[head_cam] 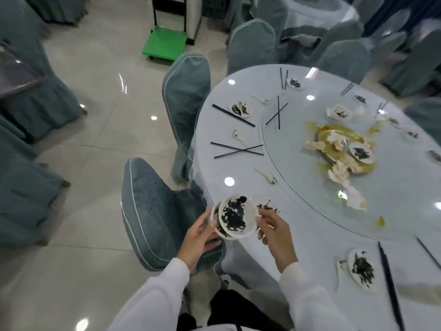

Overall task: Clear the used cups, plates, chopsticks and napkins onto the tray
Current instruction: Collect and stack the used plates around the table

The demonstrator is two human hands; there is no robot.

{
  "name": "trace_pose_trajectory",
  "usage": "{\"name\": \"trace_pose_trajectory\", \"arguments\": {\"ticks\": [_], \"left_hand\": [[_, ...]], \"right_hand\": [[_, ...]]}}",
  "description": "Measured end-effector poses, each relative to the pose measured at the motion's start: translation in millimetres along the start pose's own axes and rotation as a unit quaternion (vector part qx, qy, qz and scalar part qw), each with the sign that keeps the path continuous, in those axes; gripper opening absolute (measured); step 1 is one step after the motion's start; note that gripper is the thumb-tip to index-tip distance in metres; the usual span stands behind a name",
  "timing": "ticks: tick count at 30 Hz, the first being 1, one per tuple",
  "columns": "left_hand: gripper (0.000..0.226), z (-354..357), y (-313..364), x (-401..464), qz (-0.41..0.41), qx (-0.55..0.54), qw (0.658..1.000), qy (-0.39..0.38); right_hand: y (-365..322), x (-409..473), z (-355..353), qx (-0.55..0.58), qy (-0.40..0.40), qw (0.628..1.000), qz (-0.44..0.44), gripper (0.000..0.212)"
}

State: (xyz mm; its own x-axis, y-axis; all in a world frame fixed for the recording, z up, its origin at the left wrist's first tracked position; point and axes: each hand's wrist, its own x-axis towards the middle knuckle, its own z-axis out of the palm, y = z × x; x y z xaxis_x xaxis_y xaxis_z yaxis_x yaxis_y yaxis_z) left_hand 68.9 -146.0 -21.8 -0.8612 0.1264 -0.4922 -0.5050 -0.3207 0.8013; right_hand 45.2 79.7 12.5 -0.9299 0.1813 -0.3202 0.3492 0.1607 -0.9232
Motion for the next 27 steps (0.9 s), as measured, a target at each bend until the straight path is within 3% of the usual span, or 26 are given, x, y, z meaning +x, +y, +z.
{"name": "trace_pose_trajectory", "arguments": {"ticks": [9,14,27], "left_hand": [[0.038,13.0,-22.4,-9.4,-0.031,-0.008,0.999,-0.034],[0.051,18.5,-9.6,-18.0,-0.024,-0.014,0.999,-0.036],[0.042,-13.3,19.4,-57.8,0.044,-0.021,0.995,0.09]], "right_hand": [[19.7,-30.6,-8.0,0.016,0.065,0.998,0.0,0.017],[11.1,-26.2,-3.5,0.078,0.039,0.996,0.008,0.023],[-13.0,-17.4,66.5,0.176,-0.014,0.982,0.062,0.015]]}}
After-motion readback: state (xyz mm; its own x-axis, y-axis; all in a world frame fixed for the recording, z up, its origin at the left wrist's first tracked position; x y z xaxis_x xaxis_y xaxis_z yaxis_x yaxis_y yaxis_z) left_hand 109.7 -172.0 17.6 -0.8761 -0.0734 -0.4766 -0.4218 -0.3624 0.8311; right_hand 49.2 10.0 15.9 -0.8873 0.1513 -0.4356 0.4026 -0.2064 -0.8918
